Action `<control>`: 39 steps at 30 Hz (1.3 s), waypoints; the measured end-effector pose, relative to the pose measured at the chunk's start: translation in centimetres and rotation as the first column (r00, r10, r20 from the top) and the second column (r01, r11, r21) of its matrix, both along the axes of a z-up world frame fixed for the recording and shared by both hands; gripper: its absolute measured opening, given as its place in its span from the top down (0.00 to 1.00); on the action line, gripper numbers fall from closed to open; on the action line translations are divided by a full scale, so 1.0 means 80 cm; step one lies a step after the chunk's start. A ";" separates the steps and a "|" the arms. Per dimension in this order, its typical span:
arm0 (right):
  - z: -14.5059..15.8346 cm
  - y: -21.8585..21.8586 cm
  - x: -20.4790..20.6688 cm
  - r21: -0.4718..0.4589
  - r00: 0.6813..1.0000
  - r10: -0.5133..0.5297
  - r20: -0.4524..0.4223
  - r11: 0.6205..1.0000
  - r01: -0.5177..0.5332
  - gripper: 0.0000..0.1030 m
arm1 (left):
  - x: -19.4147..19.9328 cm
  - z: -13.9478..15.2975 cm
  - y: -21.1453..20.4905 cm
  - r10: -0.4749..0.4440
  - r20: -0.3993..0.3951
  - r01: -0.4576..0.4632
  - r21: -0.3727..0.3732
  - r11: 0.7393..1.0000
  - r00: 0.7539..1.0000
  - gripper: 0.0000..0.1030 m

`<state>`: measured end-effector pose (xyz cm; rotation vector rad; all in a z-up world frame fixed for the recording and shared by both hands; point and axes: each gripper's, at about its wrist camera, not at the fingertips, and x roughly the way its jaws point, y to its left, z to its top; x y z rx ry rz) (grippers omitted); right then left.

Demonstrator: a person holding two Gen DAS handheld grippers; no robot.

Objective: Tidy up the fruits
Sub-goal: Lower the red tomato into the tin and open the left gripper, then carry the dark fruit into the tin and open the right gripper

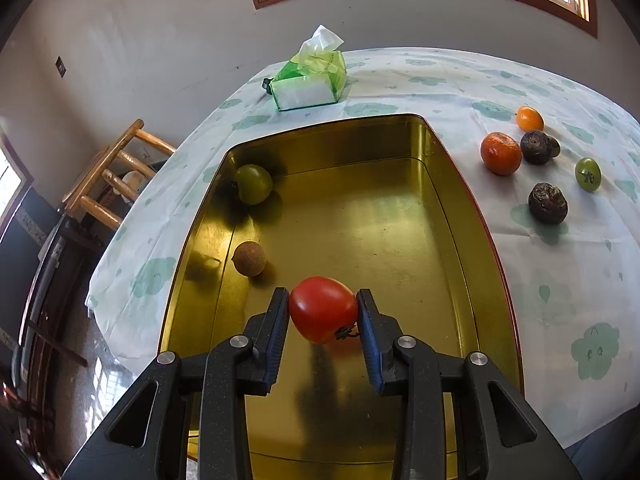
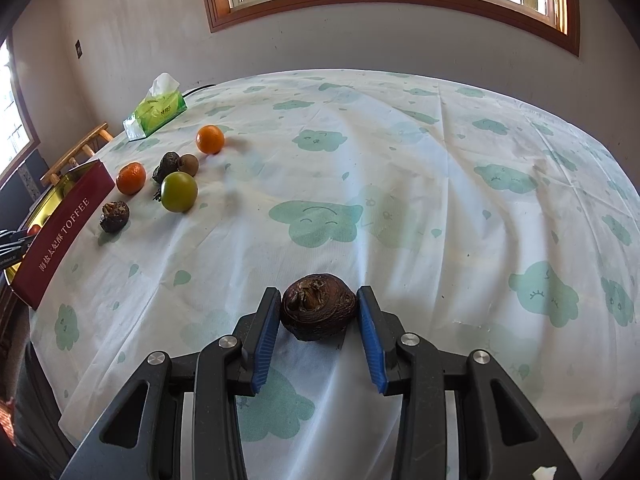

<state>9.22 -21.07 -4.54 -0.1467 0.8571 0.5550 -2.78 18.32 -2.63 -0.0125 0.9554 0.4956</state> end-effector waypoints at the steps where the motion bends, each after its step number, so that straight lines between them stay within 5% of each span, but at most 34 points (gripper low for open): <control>1: 0.000 0.001 -0.001 -0.001 1.000 -0.001 0.001 1.000 0.001 0.64 | 0.000 0.001 0.000 0.001 0.005 -0.001 0.006 1.000 1.000 0.65; 10: 0.002 0.004 -0.002 -0.007 1.000 -0.001 0.003 1.000 0.001 0.65 | -0.010 0.024 -0.007 0.004 0.087 -0.006 0.023 1.000 0.996 0.41; 18: 0.008 0.002 -0.006 0.032 1.000 -0.008 -0.003 0.999 0.008 0.65 | -0.039 0.041 -0.026 0.025 0.155 -0.036 0.063 0.997 0.988 0.40; 27: 0.064 0.056 -0.045 0.113 0.990 0.136 0.044 0.984 -0.140 0.65 | -0.104 0.059 -0.014 0.149 0.307 -0.141 -0.046 0.989 0.940 0.40; 34: 0.105 0.174 -0.103 0.173 0.923 0.381 0.063 0.906 -0.386 0.65 | -0.181 0.054 0.012 0.294 0.390 -0.267 -0.122 0.956 0.873 0.29; 39: 0.105 0.258 -0.136 0.227 0.849 0.529 0.012 0.825 -0.517 0.65 | -0.208 0.032 0.008 0.289 0.364 -0.271 -0.101 0.957 0.885 0.29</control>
